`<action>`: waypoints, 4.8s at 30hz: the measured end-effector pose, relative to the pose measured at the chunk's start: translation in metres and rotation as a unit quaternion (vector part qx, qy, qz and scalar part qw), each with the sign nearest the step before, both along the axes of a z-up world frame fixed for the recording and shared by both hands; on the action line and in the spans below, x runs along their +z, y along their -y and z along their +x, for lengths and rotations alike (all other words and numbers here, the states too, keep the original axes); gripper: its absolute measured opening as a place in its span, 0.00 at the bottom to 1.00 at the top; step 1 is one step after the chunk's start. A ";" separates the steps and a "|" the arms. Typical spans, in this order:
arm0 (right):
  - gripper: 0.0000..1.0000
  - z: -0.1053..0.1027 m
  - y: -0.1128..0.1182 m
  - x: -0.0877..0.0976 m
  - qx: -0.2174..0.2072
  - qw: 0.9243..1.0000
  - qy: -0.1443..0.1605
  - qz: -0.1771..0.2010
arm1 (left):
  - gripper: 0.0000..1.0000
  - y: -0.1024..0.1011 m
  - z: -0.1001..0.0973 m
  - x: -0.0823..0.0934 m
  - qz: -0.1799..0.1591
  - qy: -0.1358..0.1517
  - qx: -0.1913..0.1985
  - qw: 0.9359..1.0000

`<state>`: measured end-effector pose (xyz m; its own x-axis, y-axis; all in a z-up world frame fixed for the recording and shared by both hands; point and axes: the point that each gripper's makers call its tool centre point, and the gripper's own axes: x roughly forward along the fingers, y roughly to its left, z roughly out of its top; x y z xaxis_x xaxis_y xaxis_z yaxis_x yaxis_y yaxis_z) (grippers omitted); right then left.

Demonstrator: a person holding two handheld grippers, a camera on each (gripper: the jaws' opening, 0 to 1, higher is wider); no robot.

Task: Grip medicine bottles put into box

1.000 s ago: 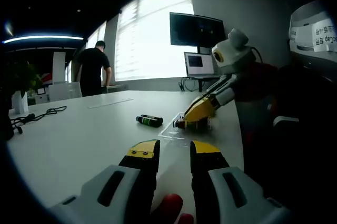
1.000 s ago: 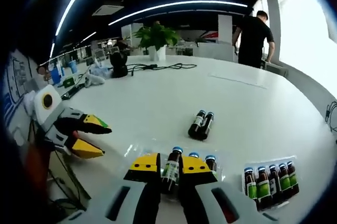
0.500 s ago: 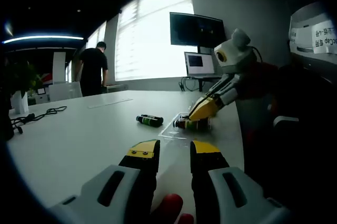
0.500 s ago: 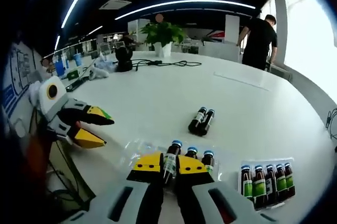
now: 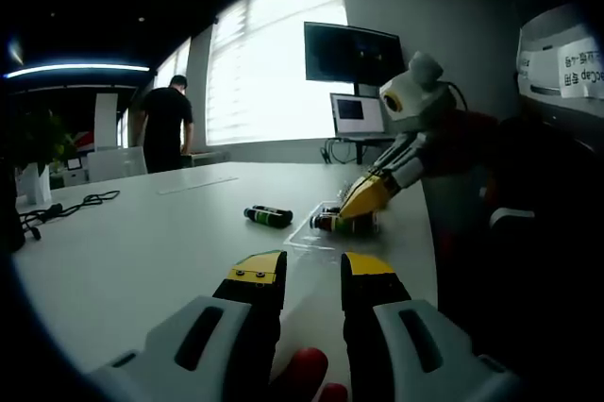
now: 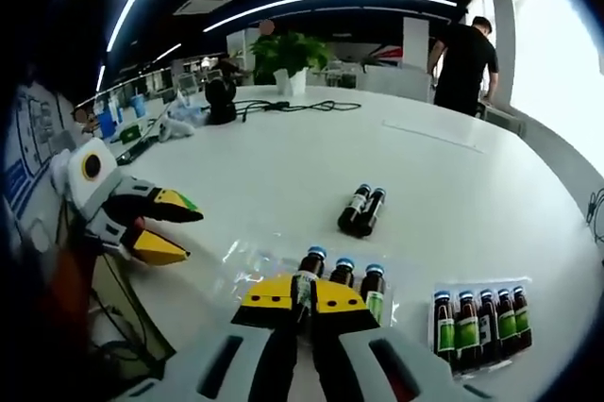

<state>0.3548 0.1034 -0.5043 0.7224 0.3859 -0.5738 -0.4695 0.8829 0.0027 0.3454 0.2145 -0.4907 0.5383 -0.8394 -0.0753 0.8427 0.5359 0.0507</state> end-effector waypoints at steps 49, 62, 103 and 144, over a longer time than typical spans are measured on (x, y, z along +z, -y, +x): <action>0.00 0.000 0.002 0.000 -0.006 1.000 0.002 -0.003 | 0.17 0.000 0.000 0.000 0.001 0.000 0.001 1.000; 0.00 -0.008 0.001 -0.001 0.017 0.999 -0.018 -0.030 | 0.17 0.000 0.000 -0.001 0.001 -0.001 0.001 1.000; 0.02 0.007 0.005 0.014 0.051 0.997 0.036 -0.048 | 0.17 -0.001 0.000 -0.001 0.000 -0.001 0.002 1.000; 0.05 0.091 0.030 0.028 0.018 0.997 0.050 -0.048 | 0.18 -0.002 0.000 -0.001 -0.001 -0.002 0.001 1.000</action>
<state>0.4461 0.0737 -0.4766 0.7652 0.3590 -0.5343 -0.4938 0.8599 -0.1294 0.3457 0.2160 -0.4916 0.5393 -0.8387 -0.0762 0.8421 0.5373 0.0463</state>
